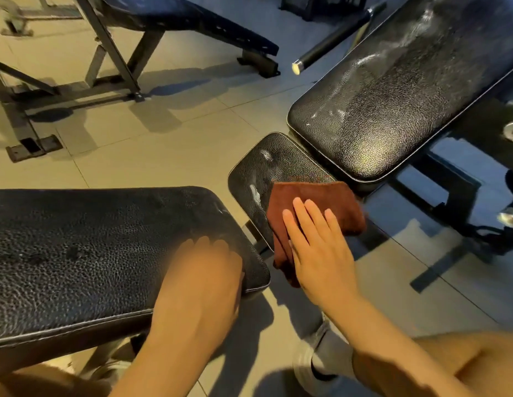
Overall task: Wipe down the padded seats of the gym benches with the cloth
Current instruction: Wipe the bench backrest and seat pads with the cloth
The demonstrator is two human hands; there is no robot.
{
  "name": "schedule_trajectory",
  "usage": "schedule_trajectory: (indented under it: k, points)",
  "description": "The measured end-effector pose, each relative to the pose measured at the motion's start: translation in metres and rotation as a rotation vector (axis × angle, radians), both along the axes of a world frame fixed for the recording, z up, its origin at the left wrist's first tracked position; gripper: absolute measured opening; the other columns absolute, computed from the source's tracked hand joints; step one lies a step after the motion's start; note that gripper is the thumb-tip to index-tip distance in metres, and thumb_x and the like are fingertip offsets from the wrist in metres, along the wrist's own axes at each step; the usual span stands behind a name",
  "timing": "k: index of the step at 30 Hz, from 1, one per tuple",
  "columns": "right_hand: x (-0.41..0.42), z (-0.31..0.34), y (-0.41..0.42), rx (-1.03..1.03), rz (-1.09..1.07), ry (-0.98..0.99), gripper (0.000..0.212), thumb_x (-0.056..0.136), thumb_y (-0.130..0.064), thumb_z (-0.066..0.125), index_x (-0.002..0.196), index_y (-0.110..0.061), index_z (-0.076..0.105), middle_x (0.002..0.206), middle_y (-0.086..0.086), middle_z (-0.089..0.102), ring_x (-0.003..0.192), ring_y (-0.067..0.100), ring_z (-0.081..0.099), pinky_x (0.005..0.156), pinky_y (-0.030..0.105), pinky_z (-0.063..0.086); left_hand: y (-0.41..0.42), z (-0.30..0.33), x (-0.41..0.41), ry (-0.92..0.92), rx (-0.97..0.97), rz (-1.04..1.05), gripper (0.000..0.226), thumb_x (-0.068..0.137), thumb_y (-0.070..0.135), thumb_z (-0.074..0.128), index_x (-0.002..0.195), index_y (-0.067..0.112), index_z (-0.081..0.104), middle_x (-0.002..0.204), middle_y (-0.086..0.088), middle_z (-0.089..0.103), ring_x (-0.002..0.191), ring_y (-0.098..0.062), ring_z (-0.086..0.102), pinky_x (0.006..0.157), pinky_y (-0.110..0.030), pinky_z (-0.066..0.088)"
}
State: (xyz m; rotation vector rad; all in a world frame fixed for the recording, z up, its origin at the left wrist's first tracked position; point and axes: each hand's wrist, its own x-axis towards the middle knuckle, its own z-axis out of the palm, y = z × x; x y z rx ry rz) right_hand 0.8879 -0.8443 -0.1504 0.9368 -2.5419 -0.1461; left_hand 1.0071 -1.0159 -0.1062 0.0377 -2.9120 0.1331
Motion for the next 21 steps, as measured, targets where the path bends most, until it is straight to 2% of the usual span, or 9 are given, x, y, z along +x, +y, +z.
schedule_trajectory:
  k: [4, 9, 11, 14, 16, 18, 19, 21]
  points:
    - [0.017, 0.005, -0.012, -0.041, -0.111, -0.086, 0.055, 0.097, -0.034, 0.031, 0.142, -0.006, 0.049, 0.151, 0.017, 0.039, 0.141, 0.035, 0.035, 0.115, 0.048, 0.019, 0.002, -0.002, 0.001, -0.007, -0.002, 0.016, 0.019, 0.073, 0.023, 0.075, 0.079, 0.007, 0.065, 0.079, -0.016, 0.061, 0.08, -0.04, 0.061, 0.079, -0.055, 0.05]
    - [-0.035, 0.023, -0.045, 0.048, -0.18, -0.047, 0.062, 0.096, -0.039, 0.027, 0.143, -0.003, 0.046, 0.151, 0.019, 0.039, 0.141, 0.036, 0.034, 0.118, 0.047, 0.012, 0.002, -0.004, 0.002, -0.054, -0.003, 0.036, 0.026, 0.069, 0.021, 0.078, 0.085, 0.005, 0.067, 0.086, -0.019, 0.062, 0.087, -0.043, 0.061, 0.084, -0.056, 0.049]
    - [-0.062, 0.029, -0.065, 0.13, -0.157, -0.029, 0.064, 0.098, -0.041, 0.02, 0.149, -0.005, 0.035, 0.156, 0.017, 0.03, 0.145, 0.033, 0.027, 0.119, 0.046, 0.005, 0.002, -0.005, 0.002, -0.067, -0.013, 0.04, 0.029, 0.068, 0.021, 0.078, 0.09, 0.004, 0.068, 0.091, -0.02, 0.063, 0.092, -0.044, 0.061, 0.086, -0.056, 0.048]
    - [-0.091, 0.042, -0.094, 0.255, -0.112, -0.093, 0.062, 0.104, -0.044, 0.017, 0.156, -0.01, 0.009, 0.163, 0.012, 0.007, 0.151, 0.028, 0.004, 0.12, 0.044, -0.006, 0.001, -0.007, 0.003, -0.054, -0.018, 0.039, 0.029, 0.072, 0.021, 0.076, 0.093, 0.003, 0.068, 0.095, -0.02, 0.064, 0.095, -0.043, 0.061, 0.088, -0.055, 0.047]
    - [-0.096, 0.045, -0.1, 0.285, -0.094, -0.1, 0.063, 0.105, -0.045, 0.017, 0.156, -0.011, 0.005, 0.164, 0.011, 0.002, 0.151, 0.027, -0.001, 0.12, 0.044, -0.006, 0.001, -0.008, 0.004, -0.03, -0.023, 0.023, 0.024, 0.081, 0.024, 0.066, 0.094, 0.004, 0.068, 0.097, -0.02, 0.064, 0.096, -0.043, 0.061, 0.088, -0.055, 0.048]
    - [-0.09, 0.042, -0.092, 0.309, -0.063, -0.111, 0.062, 0.104, -0.045, 0.014, 0.156, -0.011, 0.008, 0.163, 0.012, 0.005, 0.151, 0.027, 0.002, 0.12, 0.044, -0.005, 0.001, -0.007, 0.005, -0.032, -0.007, 0.022, 0.032, 0.089, 0.026, 0.047, 0.095, 0.004, 0.068, 0.098, -0.021, 0.065, 0.099, -0.043, 0.061, 0.089, -0.055, 0.048]
    - [-0.081, 0.037, -0.084, 0.305, -0.045, -0.104, 0.063, 0.102, -0.045, 0.012, 0.155, -0.011, 0.015, 0.163, 0.012, 0.012, 0.15, 0.028, 0.009, 0.12, 0.045, -0.003, 0.001, -0.007, 0.005, -0.039, 0.0, 0.024, 0.033, 0.09, 0.026, 0.044, 0.095, 0.004, 0.068, 0.098, -0.021, 0.065, 0.099, -0.044, 0.061, 0.089, -0.054, 0.048]
    - [-0.057, 0.025, -0.063, 0.25, -0.033, -0.094, 0.066, 0.097, -0.044, 0.016, 0.15, -0.009, 0.035, 0.157, 0.014, 0.031, 0.145, 0.03, 0.028, 0.119, 0.046, 0.007, 0.002, -0.006, 0.006, -0.041, -0.005, 0.035, 0.022, 0.087, 0.023, 0.059, 0.094, 0.005, 0.068, 0.096, -0.021, 0.065, 0.099, -0.043, 0.061, 0.089, -0.054, 0.048]
